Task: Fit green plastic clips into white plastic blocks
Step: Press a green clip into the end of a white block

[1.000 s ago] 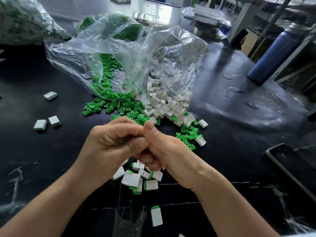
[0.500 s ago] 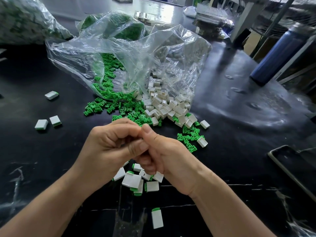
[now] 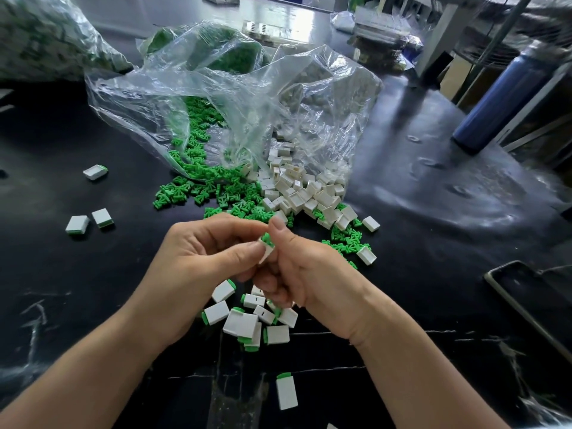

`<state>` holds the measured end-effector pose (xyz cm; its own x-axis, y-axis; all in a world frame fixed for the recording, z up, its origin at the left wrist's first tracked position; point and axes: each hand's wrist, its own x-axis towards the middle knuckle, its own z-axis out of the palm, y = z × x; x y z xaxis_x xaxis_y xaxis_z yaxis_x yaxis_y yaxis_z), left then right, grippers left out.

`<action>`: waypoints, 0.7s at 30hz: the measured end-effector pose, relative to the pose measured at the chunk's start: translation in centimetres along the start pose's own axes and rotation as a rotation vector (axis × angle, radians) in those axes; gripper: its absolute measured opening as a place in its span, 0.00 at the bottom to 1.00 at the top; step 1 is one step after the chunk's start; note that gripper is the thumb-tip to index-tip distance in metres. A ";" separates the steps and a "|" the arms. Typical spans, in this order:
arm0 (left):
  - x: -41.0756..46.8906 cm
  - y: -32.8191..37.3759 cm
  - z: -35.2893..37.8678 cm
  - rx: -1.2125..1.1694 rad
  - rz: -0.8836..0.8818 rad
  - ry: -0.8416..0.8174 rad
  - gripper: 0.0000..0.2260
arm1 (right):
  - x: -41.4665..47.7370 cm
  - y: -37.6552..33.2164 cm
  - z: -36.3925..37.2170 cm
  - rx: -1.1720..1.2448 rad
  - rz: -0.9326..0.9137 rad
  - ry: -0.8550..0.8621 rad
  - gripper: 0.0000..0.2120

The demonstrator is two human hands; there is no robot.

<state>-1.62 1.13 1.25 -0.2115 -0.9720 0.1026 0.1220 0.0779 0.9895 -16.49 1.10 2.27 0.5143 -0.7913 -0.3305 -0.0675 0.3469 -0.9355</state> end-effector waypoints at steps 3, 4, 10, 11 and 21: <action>0.0 0.2 0.1 -0.020 0.005 0.006 0.09 | 0.0 -0.2 -0.1 0.008 -0.011 0.005 0.28; 0.0 0.2 0.1 -0.010 0.014 0.013 0.09 | 0.0 -0.2 -0.2 -0.002 -0.020 0.009 0.26; 0.0 0.3 0.1 -0.005 0.004 -0.002 0.08 | -0.2 -0.4 -0.4 -0.063 -0.061 0.017 0.23; -0.1 0.4 0.1 -0.020 -0.006 -0.013 0.08 | -0.3 -0.5 -0.5 -0.077 -0.066 0.016 0.23; 0.1 0.9 0.0 -0.077 -0.083 -0.027 0.08 | -0.7 -1.0 -0.1 -0.197 -0.100 0.043 0.17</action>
<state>-1.56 1.15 2.13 -0.2500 -0.9679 0.0245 0.1768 -0.0207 0.9840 -16.89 1.27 3.40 0.4906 -0.8388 -0.2360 -0.1856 0.1641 -0.9688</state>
